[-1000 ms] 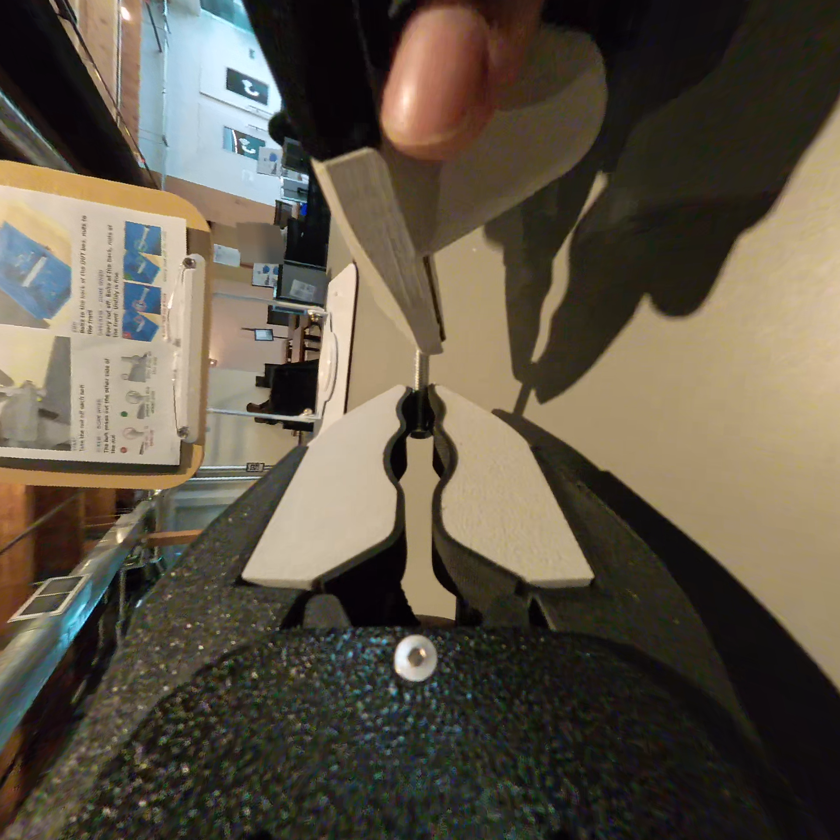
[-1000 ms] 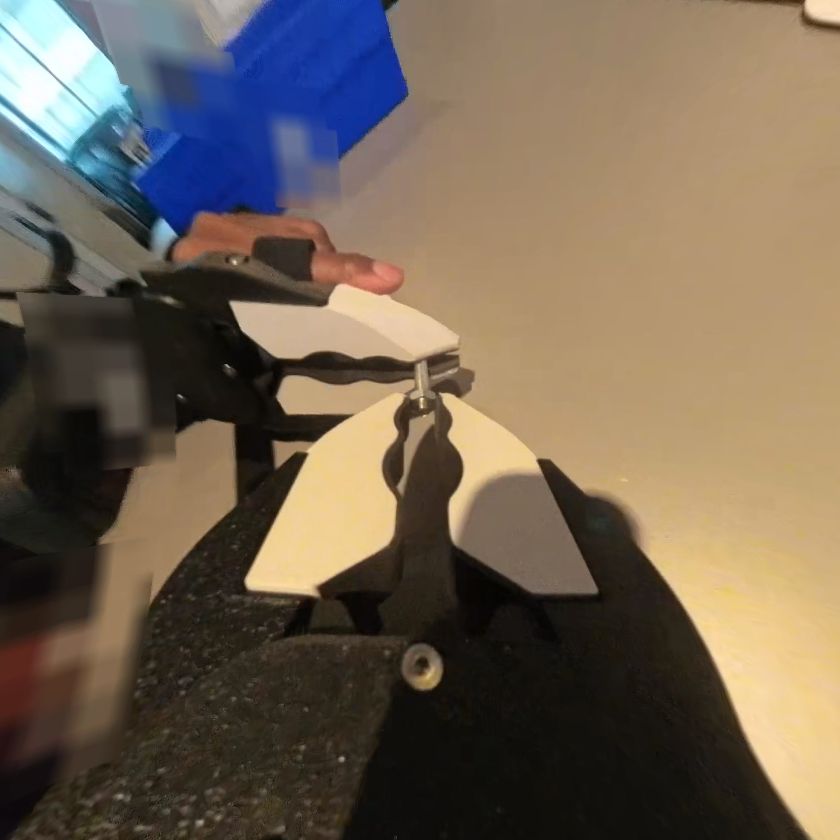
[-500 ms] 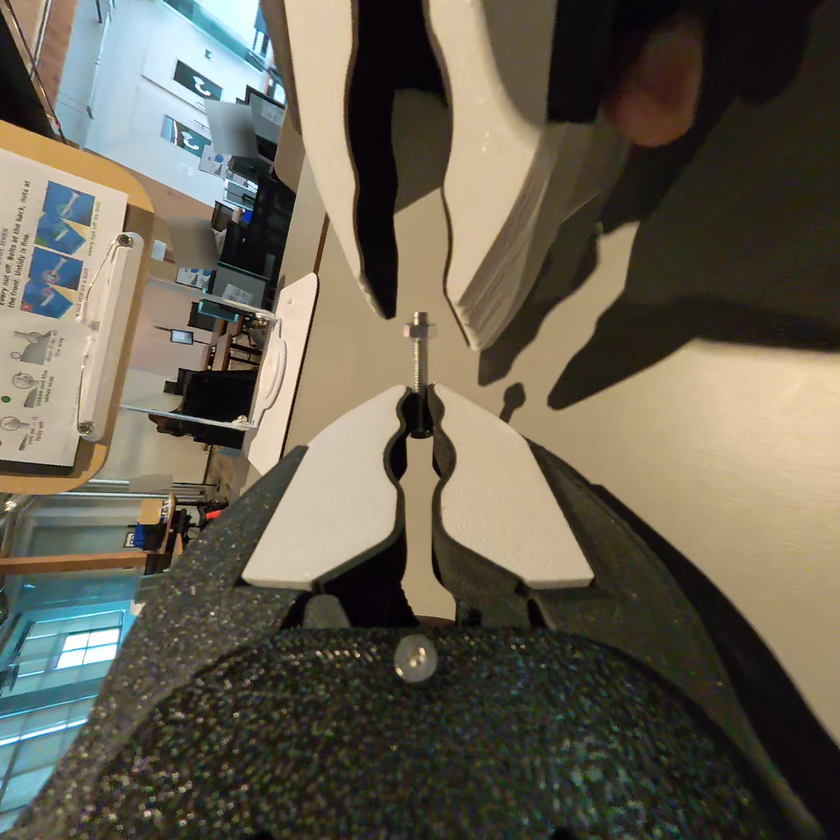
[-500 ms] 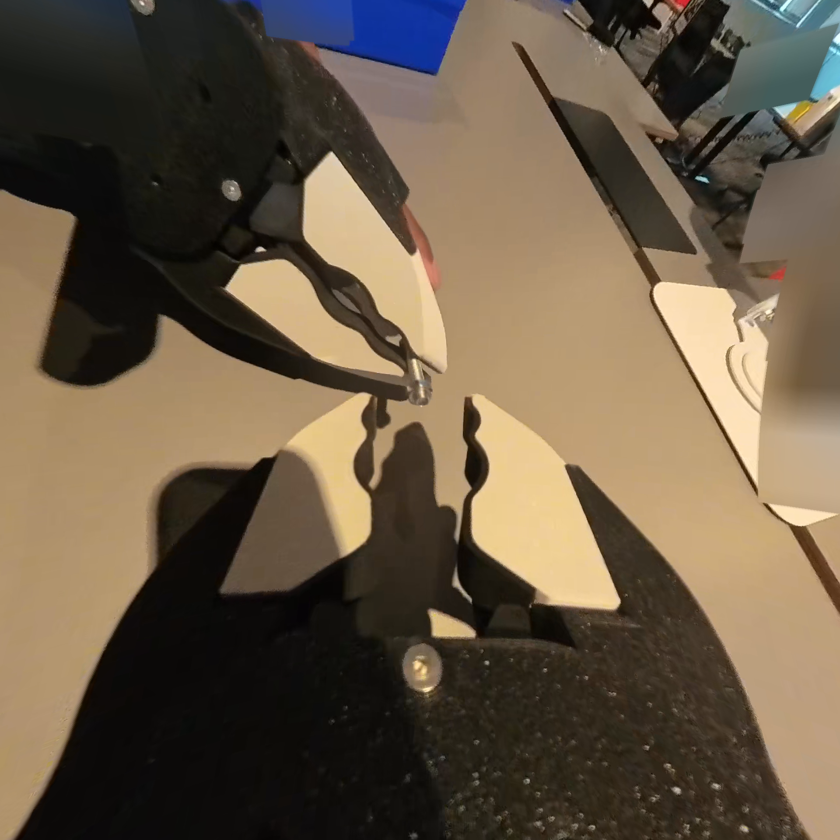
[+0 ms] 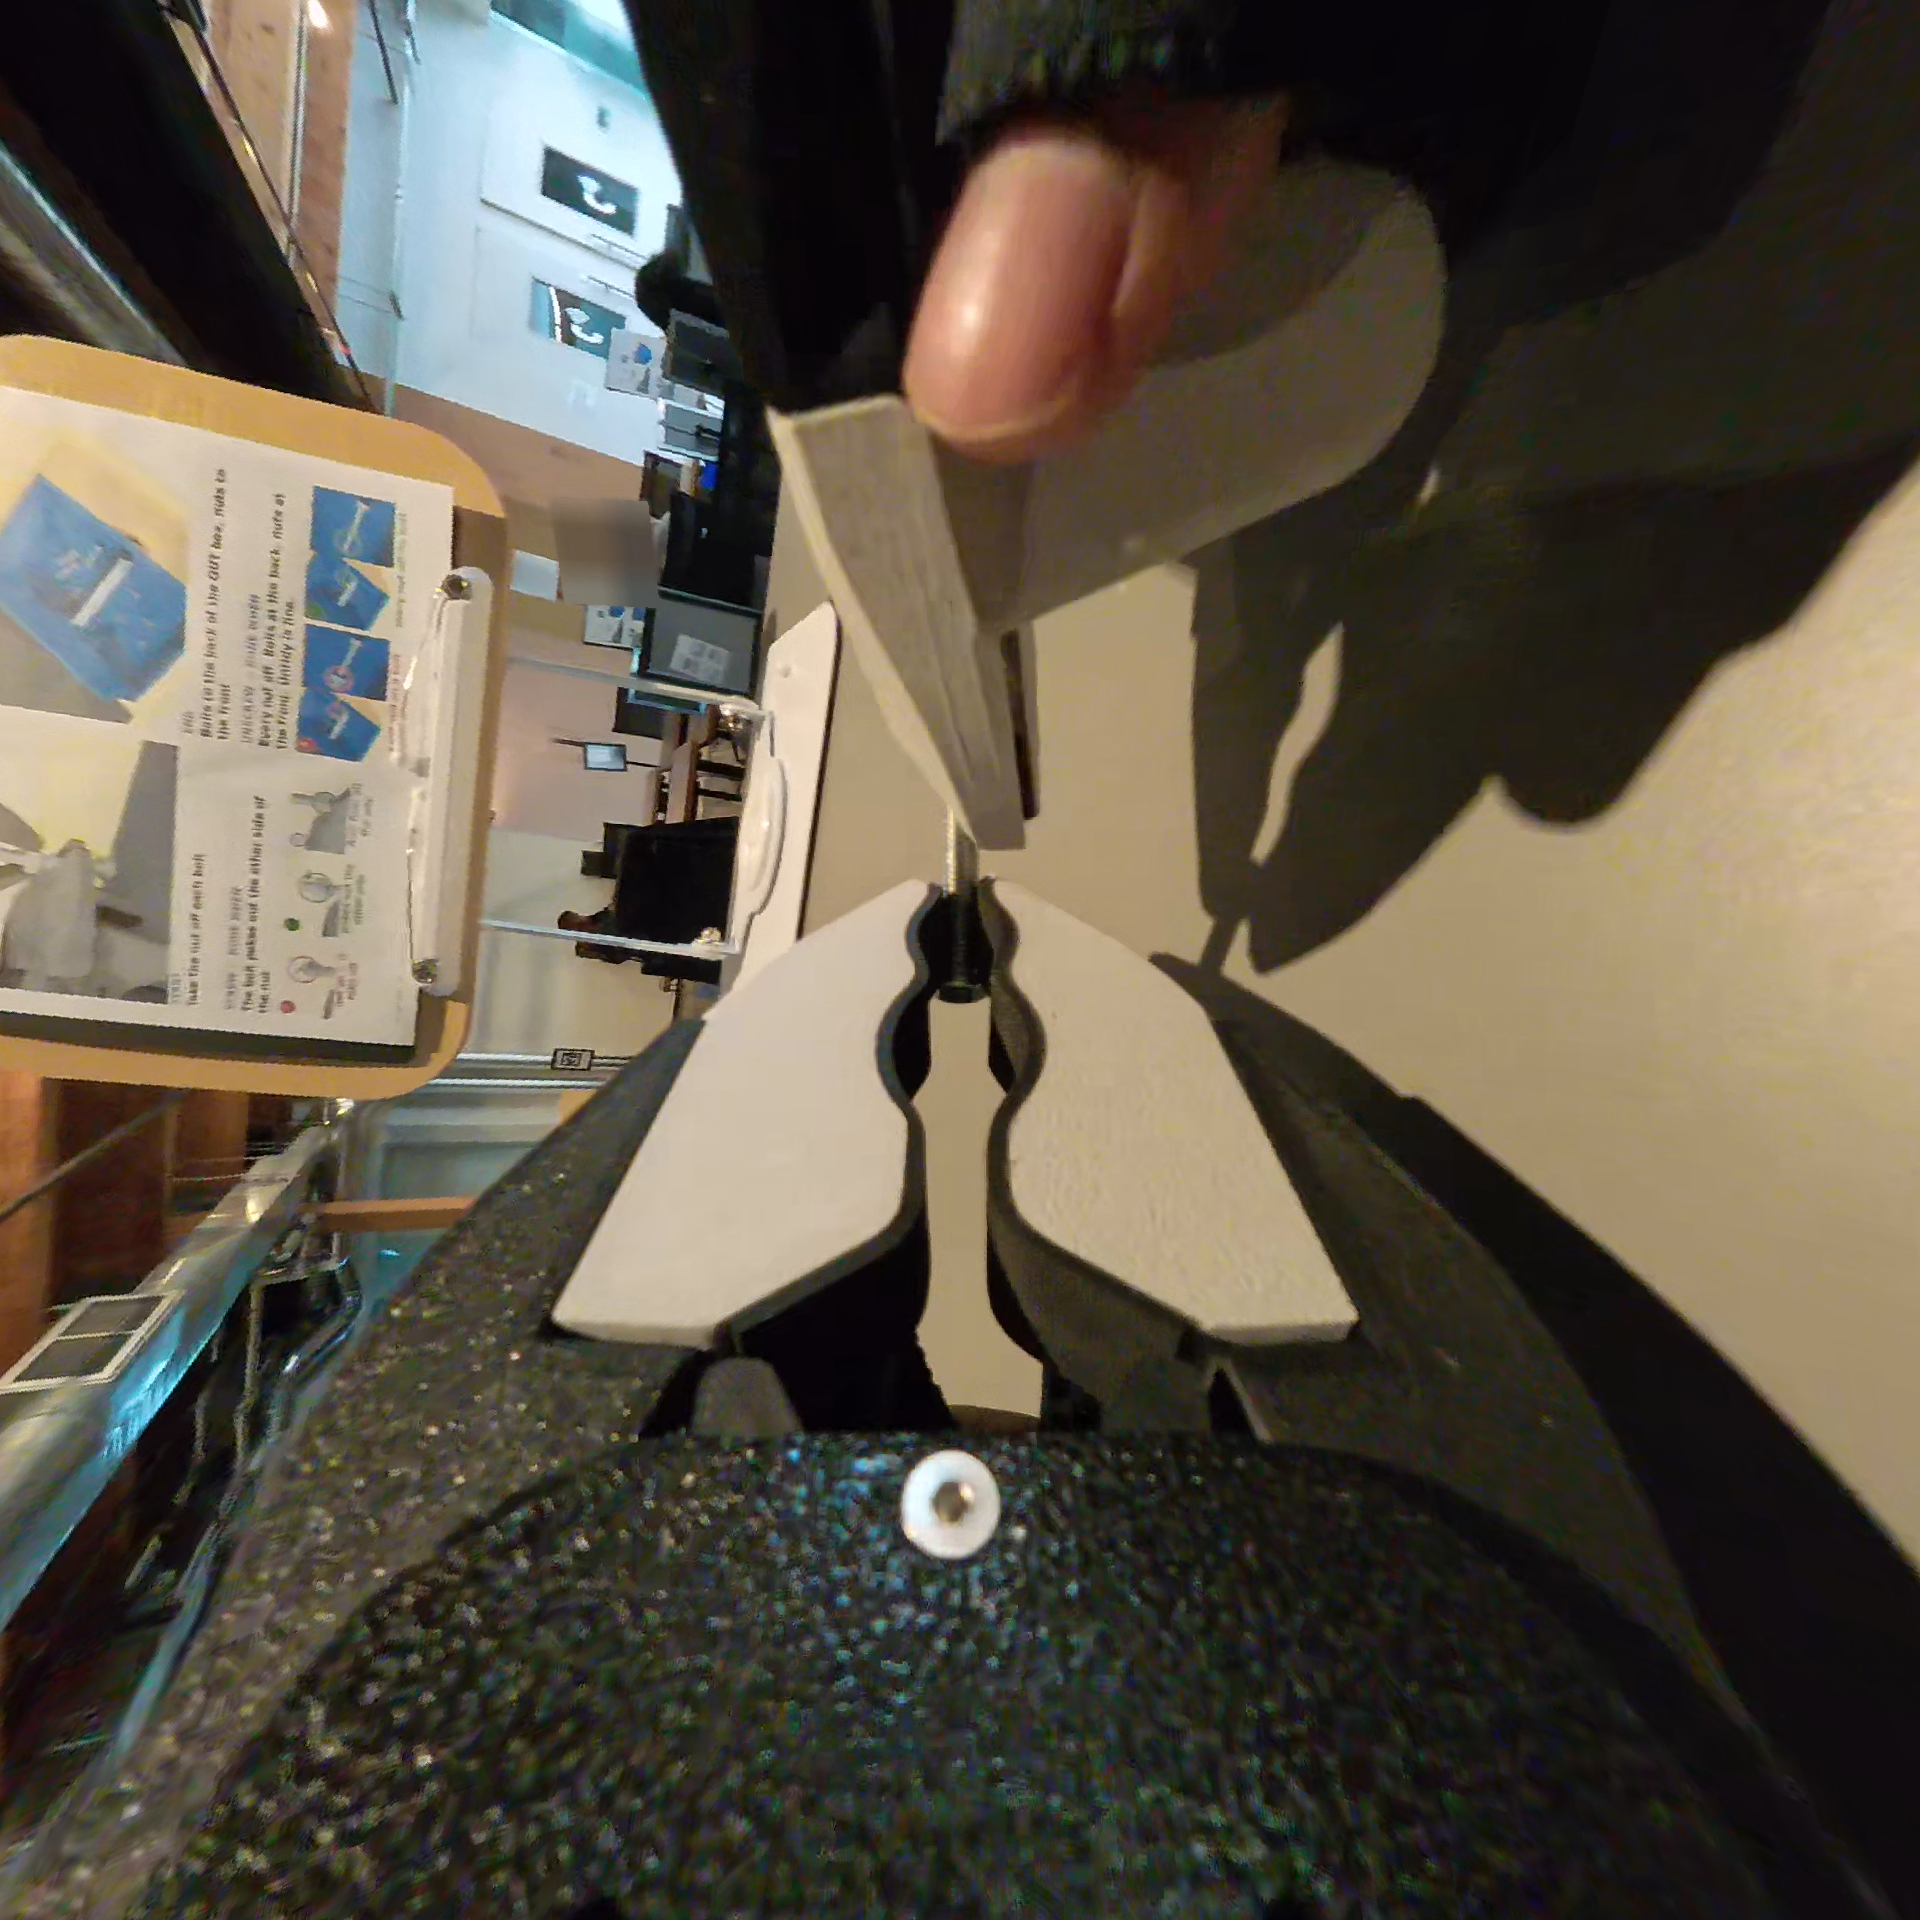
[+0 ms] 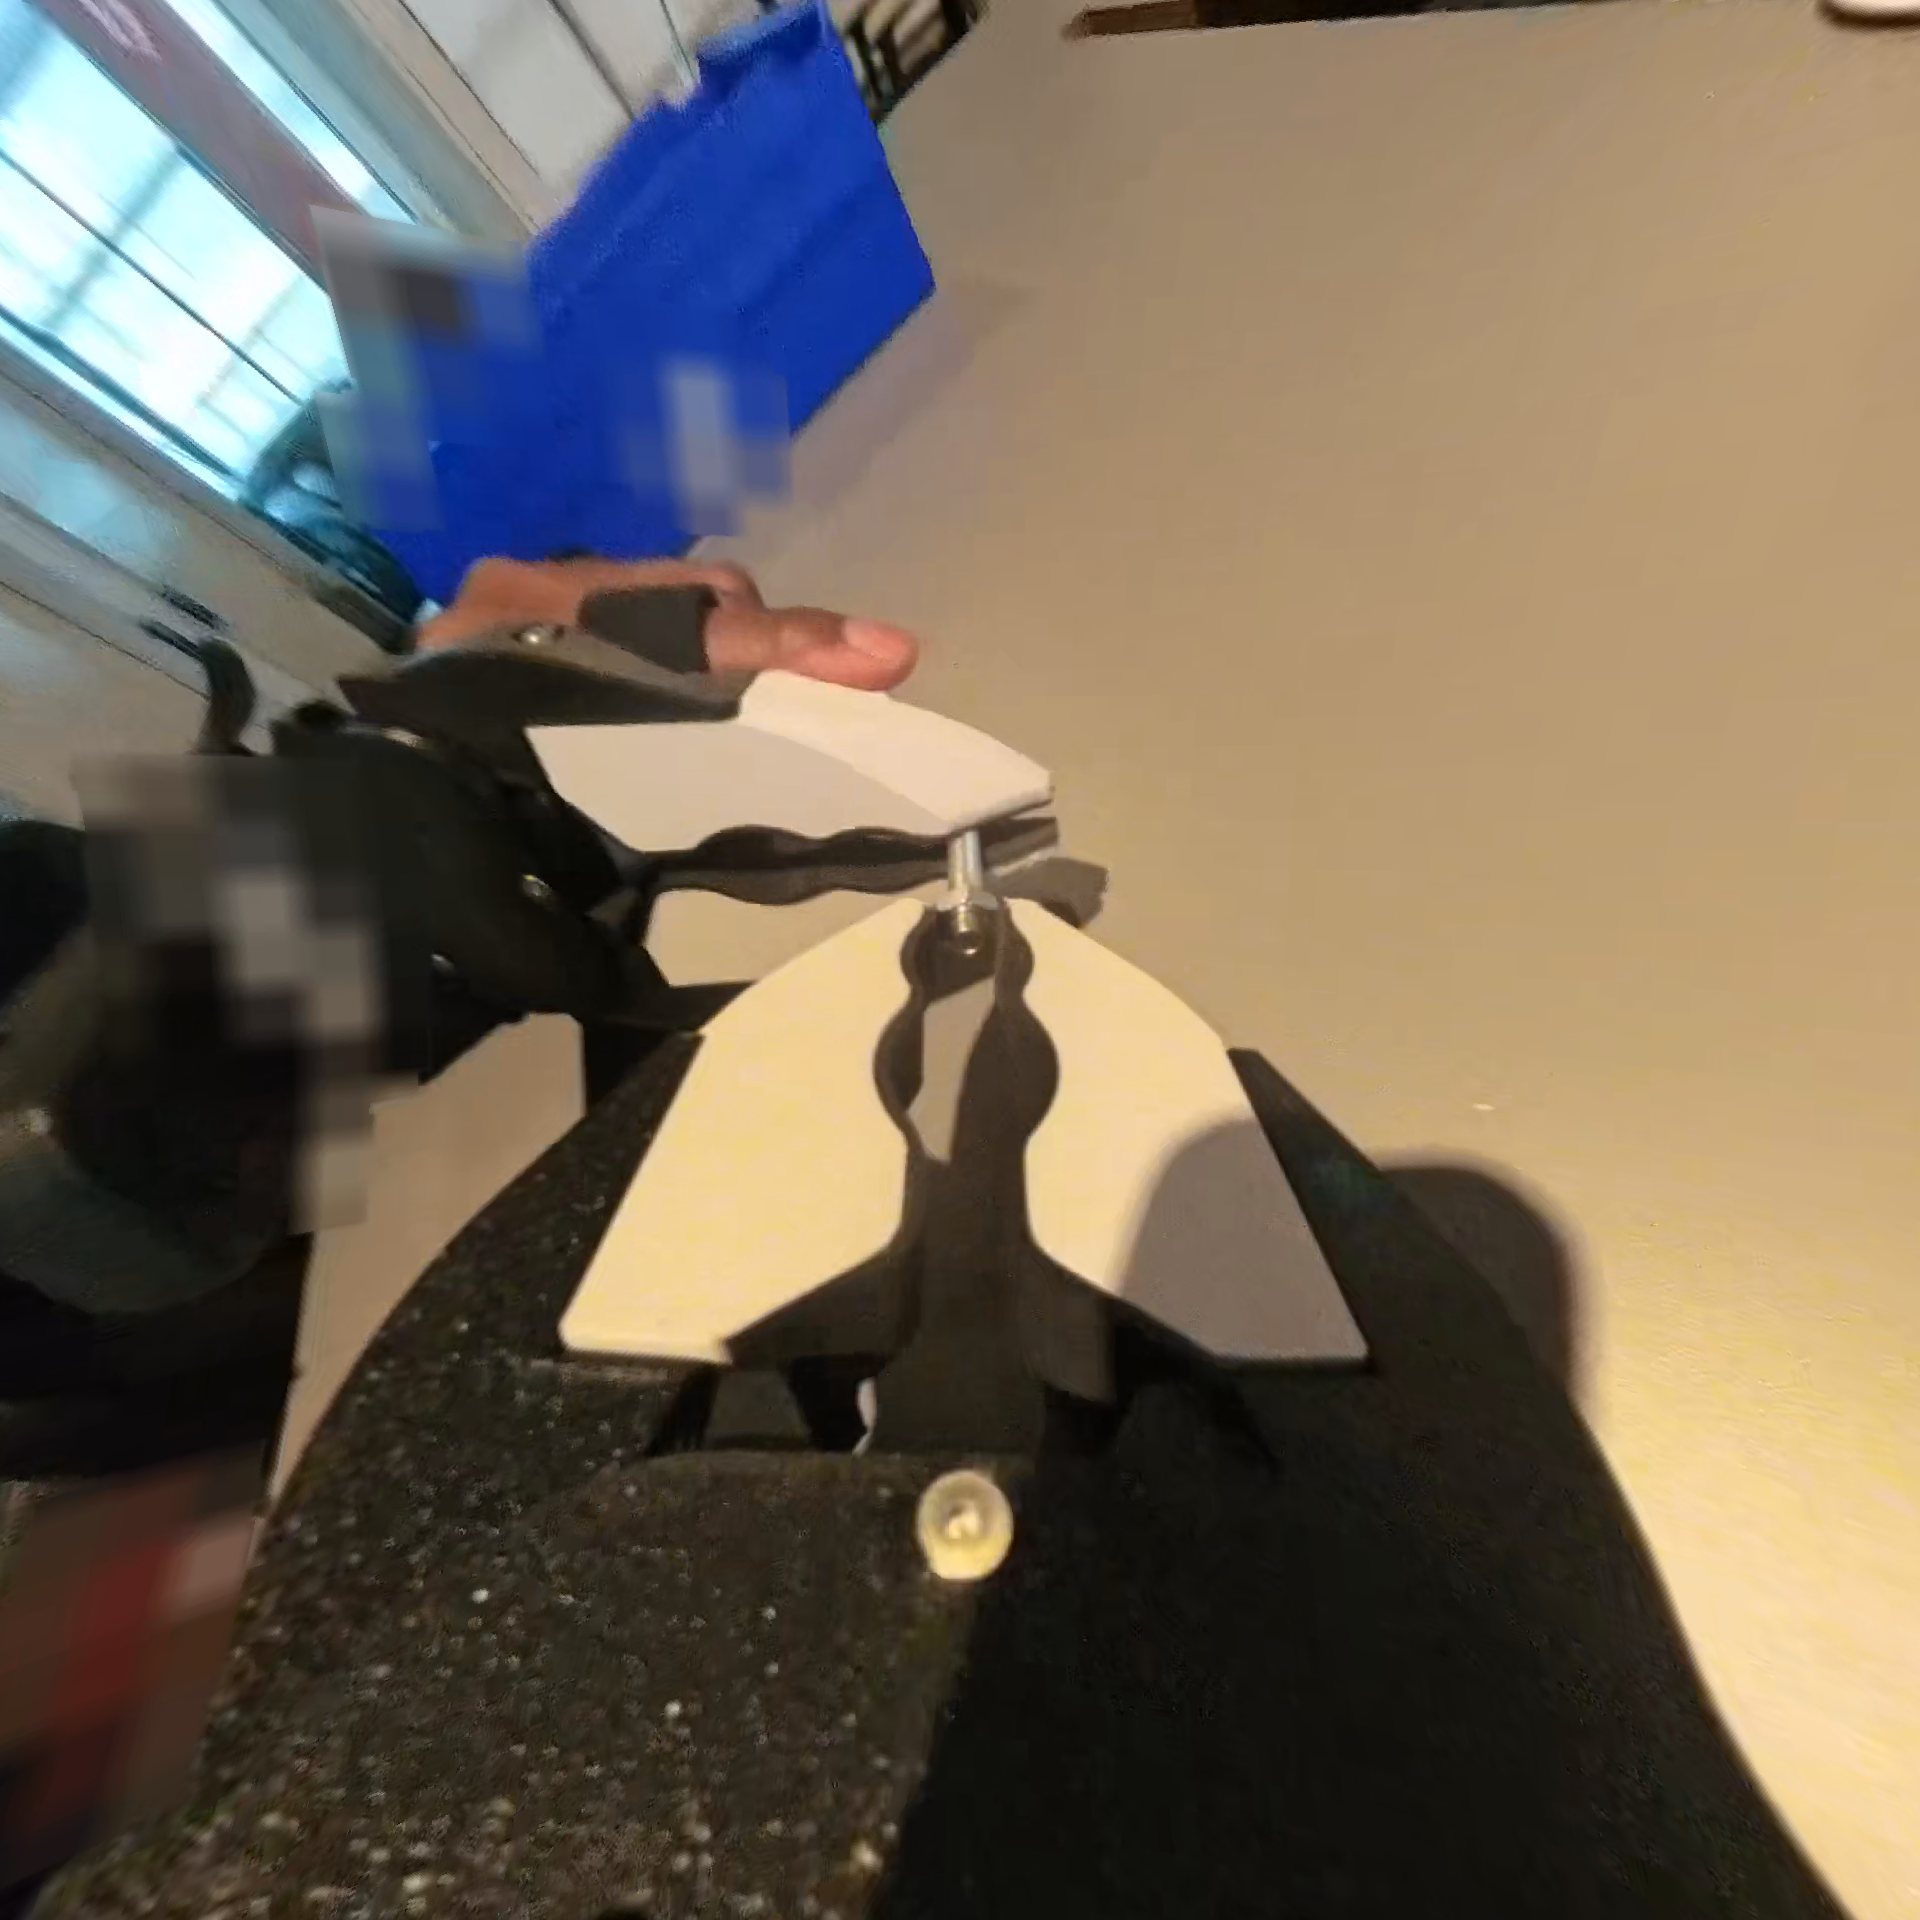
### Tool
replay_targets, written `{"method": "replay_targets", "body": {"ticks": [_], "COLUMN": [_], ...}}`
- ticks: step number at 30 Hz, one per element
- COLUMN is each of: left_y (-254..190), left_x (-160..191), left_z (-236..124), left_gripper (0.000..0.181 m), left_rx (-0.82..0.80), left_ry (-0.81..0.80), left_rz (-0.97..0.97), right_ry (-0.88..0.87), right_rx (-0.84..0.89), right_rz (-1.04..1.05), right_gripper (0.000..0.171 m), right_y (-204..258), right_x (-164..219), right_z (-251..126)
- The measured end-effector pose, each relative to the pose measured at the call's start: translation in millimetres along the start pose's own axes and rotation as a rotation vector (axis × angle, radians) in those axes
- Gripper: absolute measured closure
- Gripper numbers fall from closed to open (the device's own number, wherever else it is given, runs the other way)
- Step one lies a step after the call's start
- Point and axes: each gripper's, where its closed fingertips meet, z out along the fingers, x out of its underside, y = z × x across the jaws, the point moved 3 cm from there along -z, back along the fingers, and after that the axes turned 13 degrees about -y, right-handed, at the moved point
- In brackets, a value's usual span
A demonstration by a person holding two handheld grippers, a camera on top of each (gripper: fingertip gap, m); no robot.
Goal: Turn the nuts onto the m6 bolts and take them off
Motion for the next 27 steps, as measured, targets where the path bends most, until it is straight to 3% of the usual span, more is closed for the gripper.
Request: {"method": "replay_targets", "body": {"ticks": [2, 4, 7, 12, 17, 20, 25, 27], "left_y": [3, 4, 1, 0, -3, -4, 1, 2], "left_x": [-3, -3, -2, -2, -6, -4, 2, 0], "left_z": [0, 0, 0, -1, -2, -1, -1, -1], "left_gripper": [0.176, 0.176, 0.175, 0.175, 0.175, 0.176, 0.176, 0.176], "left_rx": [-0.013, -0.012, 0.008, 0.03, 0.049, 0.044, 0.0, -0.009], "left_ry": [-0.013, -0.021, -0.033, -0.049, -0.063, -0.041, 0.02, 0.009], "left_rz": [-0.017, -0.042, -0.087, -0.122, -0.113, -0.087, 0.043, 0.023], "right_ry": [-0.02, -0.035, -0.025, 0.061, 0.089, 0.105, 0.009, -0.024], "right_rx": [-0.024, -0.007, 0.038, 0.075, 0.063, 0.085, 0.027, -0.033], "right_rz": [-0.021, -0.112, -0.367, -0.75, -0.792, -0.703, 0.012, 0.112], "right_gripper": [0.16, 0.136, 0.124, 0.131, 0.155, 0.161, 0.161, 0.161], "right_y": [2, 0, -3, 1, 5, 3, 0, 1], "right_x": [-4, -8, -13, -8, -2, 0, 0, -2], "right_z": [-2, -3, -8, -12, -8, -5, 1, -1]}}
